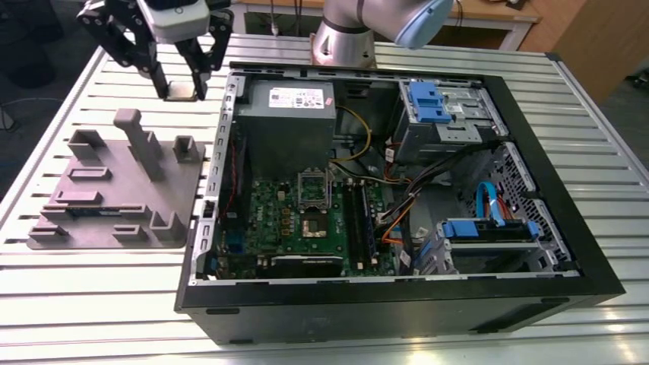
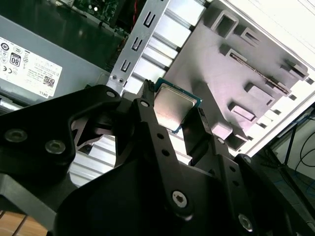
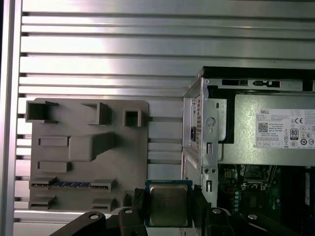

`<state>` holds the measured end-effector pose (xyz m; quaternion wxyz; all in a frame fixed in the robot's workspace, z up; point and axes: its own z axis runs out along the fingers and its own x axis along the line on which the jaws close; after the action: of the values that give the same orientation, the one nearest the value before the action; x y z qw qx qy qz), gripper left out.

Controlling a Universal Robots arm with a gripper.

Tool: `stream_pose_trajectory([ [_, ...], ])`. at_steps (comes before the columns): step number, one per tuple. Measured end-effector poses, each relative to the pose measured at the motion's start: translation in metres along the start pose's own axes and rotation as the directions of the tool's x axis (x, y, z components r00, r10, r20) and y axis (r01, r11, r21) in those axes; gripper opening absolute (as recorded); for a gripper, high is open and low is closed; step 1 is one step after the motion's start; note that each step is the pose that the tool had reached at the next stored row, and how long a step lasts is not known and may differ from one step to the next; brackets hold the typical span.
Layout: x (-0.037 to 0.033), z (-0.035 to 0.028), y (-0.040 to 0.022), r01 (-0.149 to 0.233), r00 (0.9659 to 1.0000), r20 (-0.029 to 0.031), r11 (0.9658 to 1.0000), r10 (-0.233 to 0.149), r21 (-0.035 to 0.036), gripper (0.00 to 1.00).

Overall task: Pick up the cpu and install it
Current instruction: 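Pick up the cpu and move it towards the insertion slot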

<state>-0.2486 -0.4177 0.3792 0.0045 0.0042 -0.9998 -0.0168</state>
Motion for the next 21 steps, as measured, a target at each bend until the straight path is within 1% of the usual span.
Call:
stream_pose_trajectory([
  [7,-0.0002,0.0001,-0.0003,0.0,1.0,0.0,1.0,0.0,0.0002,0.47],
  [9,-0.0018,0.0001,-0.0003,0.0,1.0,-0.0001,1.0,0.0,0.0002,0.47],
  [15,-0.0102,0.0001,-0.0004,0.0,1.0,0.0,1.0,0.0,0.0002,0.47],
  [21,-0.0124,0.0001,-0.0004,0.0,1.0,0.0,1.0,0.0,0.0002,0.47],
])
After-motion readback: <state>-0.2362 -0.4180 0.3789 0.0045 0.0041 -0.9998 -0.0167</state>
